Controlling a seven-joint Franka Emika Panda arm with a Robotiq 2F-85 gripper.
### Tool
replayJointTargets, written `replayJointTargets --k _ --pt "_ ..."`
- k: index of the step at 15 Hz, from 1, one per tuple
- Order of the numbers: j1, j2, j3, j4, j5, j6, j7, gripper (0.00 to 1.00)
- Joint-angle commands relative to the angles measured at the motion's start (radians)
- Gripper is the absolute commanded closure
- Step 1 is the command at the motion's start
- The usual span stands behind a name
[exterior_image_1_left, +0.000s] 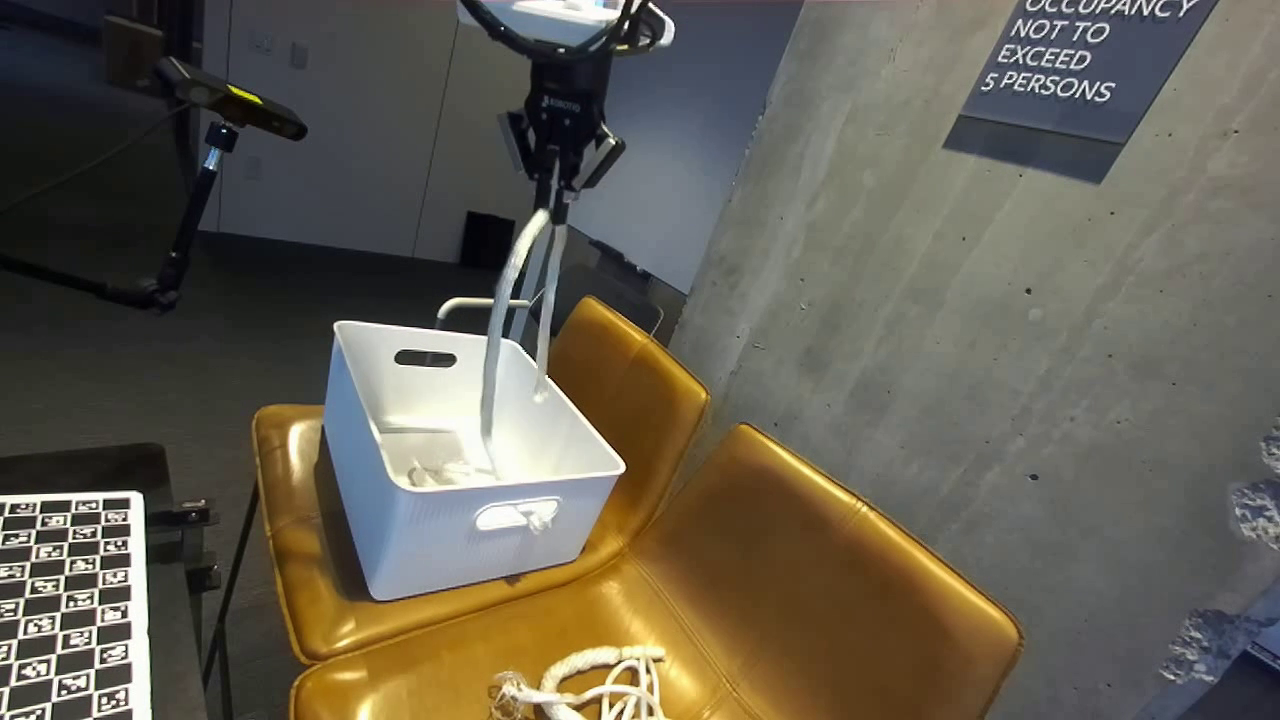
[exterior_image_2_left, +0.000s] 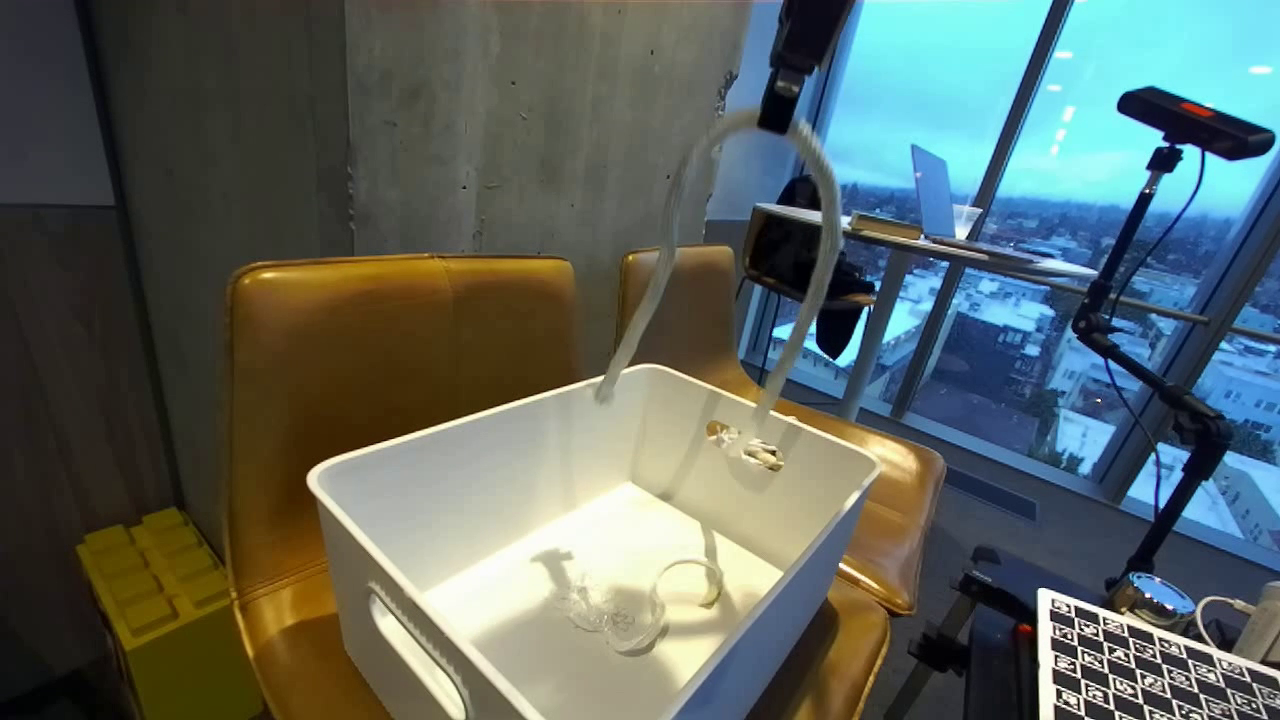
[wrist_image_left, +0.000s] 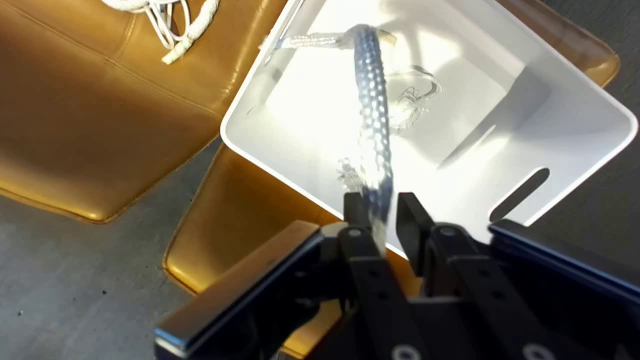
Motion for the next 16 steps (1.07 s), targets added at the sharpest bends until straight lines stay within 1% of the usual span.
replayJointTargets --k 1,2,4,7,8,12,16 --pt "-0.03 -0.048 -0.019 -0.127 0.03 0.078 -0.042 0.46" --pt "-0.041 -0.051 -0.027 -0.155 0.031 0.096 -0.055 0.38" --pt "-0.065 -0.054 -0.047 -0.203 0.028 0.133 -0.086 0.25" --pt "-0.115 -0.054 -0.092 -0.274 0.027 0.183 -0.155 0.02" --pt "-0.13 -0.052 -0.106 -0.296 0.024 0.201 -0.172 0.0" --pt "-0.199 0.003 -0.169 -0.36 0.027 0.276 -0.281 0.0" --pt "-0.254 0.103 -0.201 -0.36 0.03 0.341 -0.367 0.0"
